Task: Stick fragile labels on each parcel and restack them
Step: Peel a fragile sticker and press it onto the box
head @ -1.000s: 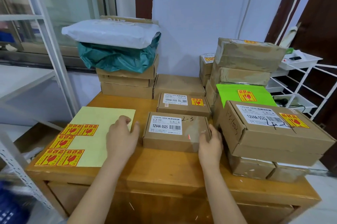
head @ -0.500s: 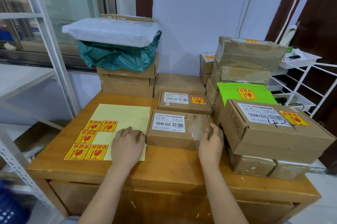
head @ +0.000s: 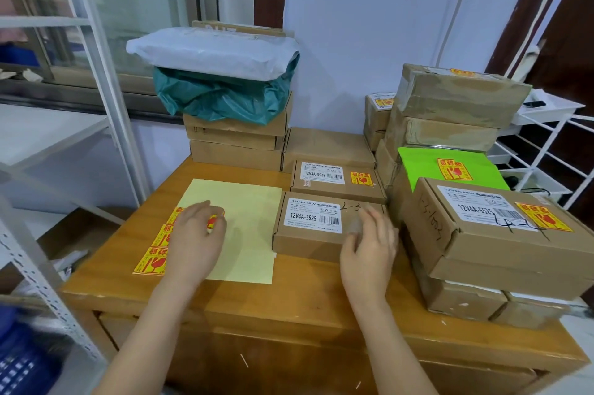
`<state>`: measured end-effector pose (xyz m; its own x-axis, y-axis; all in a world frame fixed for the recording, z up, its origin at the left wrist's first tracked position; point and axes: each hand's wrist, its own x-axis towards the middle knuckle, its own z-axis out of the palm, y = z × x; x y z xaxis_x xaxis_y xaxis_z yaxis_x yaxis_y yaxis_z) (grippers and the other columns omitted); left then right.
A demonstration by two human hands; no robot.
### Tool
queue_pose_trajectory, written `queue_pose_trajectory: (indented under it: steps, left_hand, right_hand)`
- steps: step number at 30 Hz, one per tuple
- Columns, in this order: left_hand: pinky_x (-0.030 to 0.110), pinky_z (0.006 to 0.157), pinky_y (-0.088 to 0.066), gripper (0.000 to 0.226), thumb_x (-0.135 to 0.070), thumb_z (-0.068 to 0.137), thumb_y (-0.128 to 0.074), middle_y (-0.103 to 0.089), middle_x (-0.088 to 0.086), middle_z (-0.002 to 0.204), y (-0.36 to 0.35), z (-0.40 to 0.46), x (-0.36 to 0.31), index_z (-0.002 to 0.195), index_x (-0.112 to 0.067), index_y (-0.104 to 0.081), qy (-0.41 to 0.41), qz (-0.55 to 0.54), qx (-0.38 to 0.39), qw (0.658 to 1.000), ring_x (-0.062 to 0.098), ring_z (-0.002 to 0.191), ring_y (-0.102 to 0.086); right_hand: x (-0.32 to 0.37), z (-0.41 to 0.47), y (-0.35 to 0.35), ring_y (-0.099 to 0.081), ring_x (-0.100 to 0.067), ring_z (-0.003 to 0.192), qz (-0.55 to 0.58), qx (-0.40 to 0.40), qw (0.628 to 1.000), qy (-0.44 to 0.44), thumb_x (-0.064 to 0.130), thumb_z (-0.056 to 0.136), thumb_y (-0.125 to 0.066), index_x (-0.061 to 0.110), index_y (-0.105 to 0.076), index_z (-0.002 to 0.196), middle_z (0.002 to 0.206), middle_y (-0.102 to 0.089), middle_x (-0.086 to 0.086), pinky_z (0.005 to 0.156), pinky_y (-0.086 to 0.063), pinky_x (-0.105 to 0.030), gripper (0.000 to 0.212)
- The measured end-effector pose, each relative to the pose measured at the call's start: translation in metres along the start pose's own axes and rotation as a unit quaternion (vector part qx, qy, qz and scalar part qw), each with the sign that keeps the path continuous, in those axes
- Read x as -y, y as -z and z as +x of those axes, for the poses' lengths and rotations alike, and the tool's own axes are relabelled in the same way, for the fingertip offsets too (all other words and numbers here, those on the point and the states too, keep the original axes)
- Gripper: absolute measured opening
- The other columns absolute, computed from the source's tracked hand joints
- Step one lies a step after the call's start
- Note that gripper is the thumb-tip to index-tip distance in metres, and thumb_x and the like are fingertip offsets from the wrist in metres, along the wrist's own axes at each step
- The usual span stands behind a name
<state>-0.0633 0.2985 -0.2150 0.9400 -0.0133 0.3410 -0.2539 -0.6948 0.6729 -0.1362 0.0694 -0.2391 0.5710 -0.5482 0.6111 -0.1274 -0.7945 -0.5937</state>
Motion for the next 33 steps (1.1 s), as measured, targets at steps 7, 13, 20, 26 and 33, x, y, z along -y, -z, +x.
queue_pose_trajectory:
  steps: [7,13,20,26,33]
  left_hand:
    - [0.044,0.1,-0.038,0.031,-0.008,0.097,-0.041,-0.057,0.015,0.129,0.024,0.013,0.049,0.118,-0.004,-0.063,0.058,0.031,-0.022,0.998,0.033,0.123,-0.045]
    - [0.045,0.105,-0.032,0.039,-0.007,0.097,-0.037,-0.053,0.015,0.135,0.019,0.017,0.068,0.132,-0.008,-0.054,0.072,0.082,0.035,0.993,0.033,0.129,-0.039]
    - [0.045,0.102,-0.035,0.034,-0.007,0.096,-0.041,-0.055,0.012,0.128,0.018,0.02,0.071,0.127,-0.009,-0.055,0.077,0.058,0.008,0.995,0.031,0.124,-0.041]
    - [0.04,0.091,-0.041,0.026,-0.006,0.093,-0.051,-0.058,0.006,0.111,0.019,0.022,0.074,0.116,-0.012,-0.06,0.081,0.02,-0.024,0.996,0.027,0.112,-0.045]
    - [0.05,0.089,-0.047,0.022,-0.002,0.091,-0.053,-0.058,0.0,0.099,0.022,0.021,0.076,0.099,-0.02,-0.063,0.089,-0.069,-0.071,0.991,0.027,0.103,-0.051]
  right_hand:
    - [0.049,-0.02,-0.023,-0.056,-0.013,0.093,0.145,0.037,0.96,0.235,0.006,0.08,-0.041,0.007,-0.072,0.089,0.091,-0.068,-0.003,0.082,-0.051,-0.03,0.032]
    - [0.097,-0.039,-0.053,-0.058,-0.016,0.085,0.19,0.144,0.923,0.303,0.01,0.083,-0.04,0.008,-0.07,0.084,0.084,-0.065,-0.001,0.063,-0.052,-0.029,0.03]
    - [0.135,-0.028,-0.095,-0.052,-0.016,0.104,0.165,0.347,0.906,0.175,0.011,0.095,-0.043,0.009,-0.063,0.112,0.113,-0.06,-0.004,0.078,-0.042,-0.026,0.026]
    - [0.127,-0.03,-0.115,-0.051,-0.019,0.11,0.172,0.398,0.894,0.114,0.013,0.094,-0.046,0.01,-0.061,0.117,0.117,-0.057,-0.004,0.09,-0.045,-0.031,0.027]
    - [0.13,-0.036,-0.115,-0.035,-0.019,0.124,0.035,0.428,0.874,0.23,0.055,0.09,-0.05,0.018,-0.047,0.135,0.134,-0.046,0.0,0.103,-0.032,-0.037,0.058]
